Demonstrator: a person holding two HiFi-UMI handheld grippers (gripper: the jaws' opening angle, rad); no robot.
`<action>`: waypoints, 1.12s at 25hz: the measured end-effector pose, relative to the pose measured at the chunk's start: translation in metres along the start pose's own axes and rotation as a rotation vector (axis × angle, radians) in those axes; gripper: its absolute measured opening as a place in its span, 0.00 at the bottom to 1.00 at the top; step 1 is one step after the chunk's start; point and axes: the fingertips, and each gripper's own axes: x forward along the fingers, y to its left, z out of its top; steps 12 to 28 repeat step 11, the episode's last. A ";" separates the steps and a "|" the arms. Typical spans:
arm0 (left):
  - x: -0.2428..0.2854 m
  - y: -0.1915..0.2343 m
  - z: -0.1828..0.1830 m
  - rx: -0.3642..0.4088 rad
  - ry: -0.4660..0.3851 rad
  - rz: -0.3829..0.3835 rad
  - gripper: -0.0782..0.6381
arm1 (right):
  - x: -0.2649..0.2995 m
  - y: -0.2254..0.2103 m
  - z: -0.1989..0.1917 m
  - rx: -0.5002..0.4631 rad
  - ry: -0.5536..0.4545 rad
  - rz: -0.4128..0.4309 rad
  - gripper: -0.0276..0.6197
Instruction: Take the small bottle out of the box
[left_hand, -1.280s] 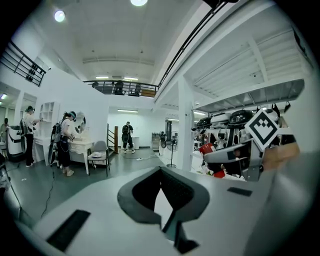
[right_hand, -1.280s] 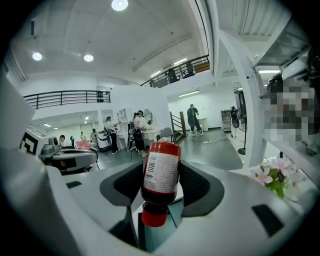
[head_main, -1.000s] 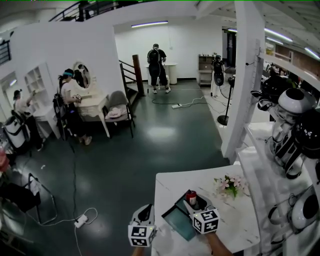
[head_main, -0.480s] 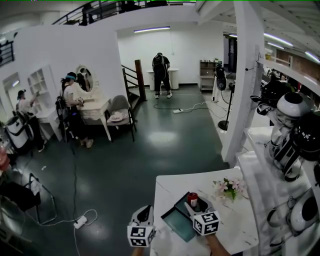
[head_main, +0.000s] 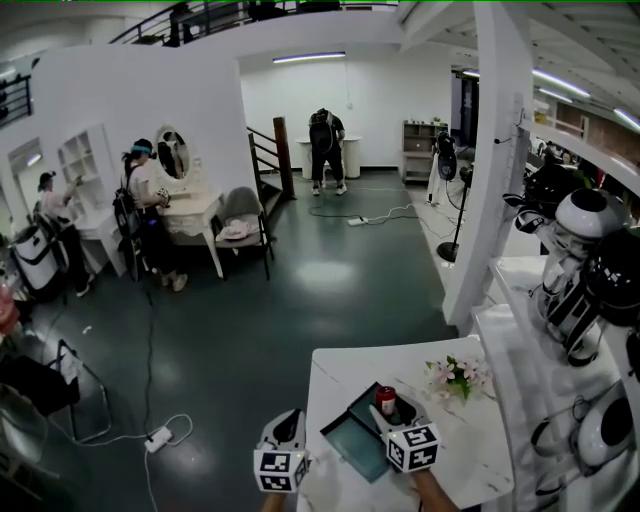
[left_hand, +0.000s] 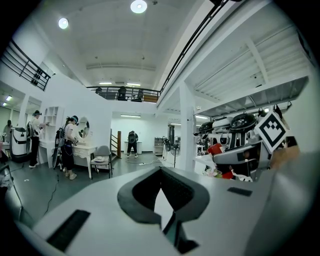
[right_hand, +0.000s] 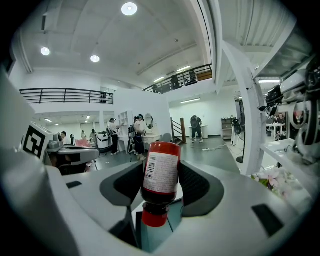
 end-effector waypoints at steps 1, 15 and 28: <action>-0.001 0.000 0.000 -0.003 0.003 0.001 0.13 | -0.001 -0.001 0.000 -0.001 0.001 0.000 0.41; -0.001 -0.006 -0.002 0.000 0.012 -0.009 0.13 | -0.002 -0.003 -0.002 -0.011 0.007 -0.002 0.41; -0.001 -0.006 -0.002 0.000 0.012 -0.009 0.13 | -0.002 -0.003 -0.002 -0.011 0.007 -0.002 0.41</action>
